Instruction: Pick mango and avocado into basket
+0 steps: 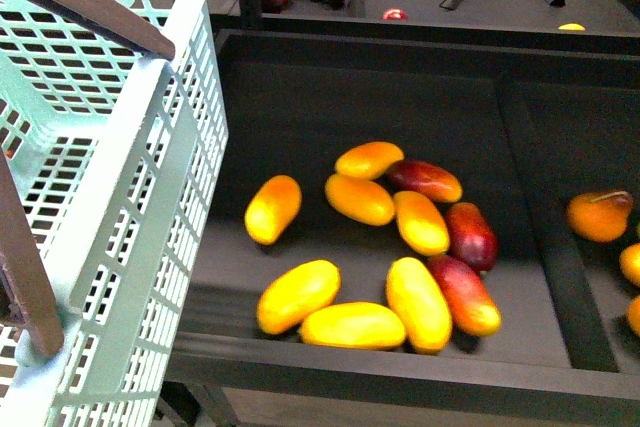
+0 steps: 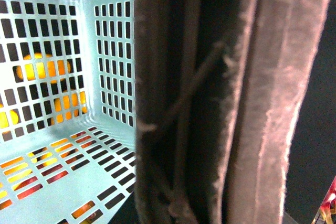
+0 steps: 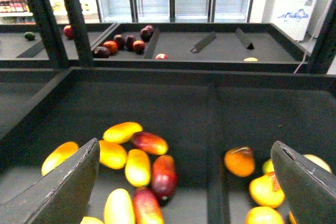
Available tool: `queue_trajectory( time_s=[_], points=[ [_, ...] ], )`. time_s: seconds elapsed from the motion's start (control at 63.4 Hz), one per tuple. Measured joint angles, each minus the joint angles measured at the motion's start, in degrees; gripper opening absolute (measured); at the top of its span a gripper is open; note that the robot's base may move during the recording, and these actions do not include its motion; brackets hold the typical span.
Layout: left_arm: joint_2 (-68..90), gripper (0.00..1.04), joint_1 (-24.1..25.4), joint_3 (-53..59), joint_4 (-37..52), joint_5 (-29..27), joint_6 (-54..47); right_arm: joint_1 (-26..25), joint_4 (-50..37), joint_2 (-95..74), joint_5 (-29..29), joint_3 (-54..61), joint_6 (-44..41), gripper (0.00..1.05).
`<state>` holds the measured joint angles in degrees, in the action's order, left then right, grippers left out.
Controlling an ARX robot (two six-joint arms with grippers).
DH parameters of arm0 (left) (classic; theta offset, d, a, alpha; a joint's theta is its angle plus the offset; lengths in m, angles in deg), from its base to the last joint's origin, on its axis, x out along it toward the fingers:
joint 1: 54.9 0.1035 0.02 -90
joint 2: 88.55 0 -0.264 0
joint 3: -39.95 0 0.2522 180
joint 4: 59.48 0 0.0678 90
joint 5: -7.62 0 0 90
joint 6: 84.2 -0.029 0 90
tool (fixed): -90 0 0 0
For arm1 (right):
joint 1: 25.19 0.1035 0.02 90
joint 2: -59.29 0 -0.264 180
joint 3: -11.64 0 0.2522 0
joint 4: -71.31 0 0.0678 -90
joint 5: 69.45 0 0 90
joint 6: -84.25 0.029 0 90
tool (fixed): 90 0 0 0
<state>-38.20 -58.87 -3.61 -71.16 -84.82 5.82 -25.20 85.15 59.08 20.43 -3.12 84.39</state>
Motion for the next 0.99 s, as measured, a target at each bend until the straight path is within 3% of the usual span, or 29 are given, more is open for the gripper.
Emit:
queue_trajectory(
  time_s=[0.993],
  points=[
    [0.00,0.14,0.07,0.00,-0.02,0.07,-0.13,0.00,0.02,0.04,0.13,0.00,0.00,0.96]
  ],
)
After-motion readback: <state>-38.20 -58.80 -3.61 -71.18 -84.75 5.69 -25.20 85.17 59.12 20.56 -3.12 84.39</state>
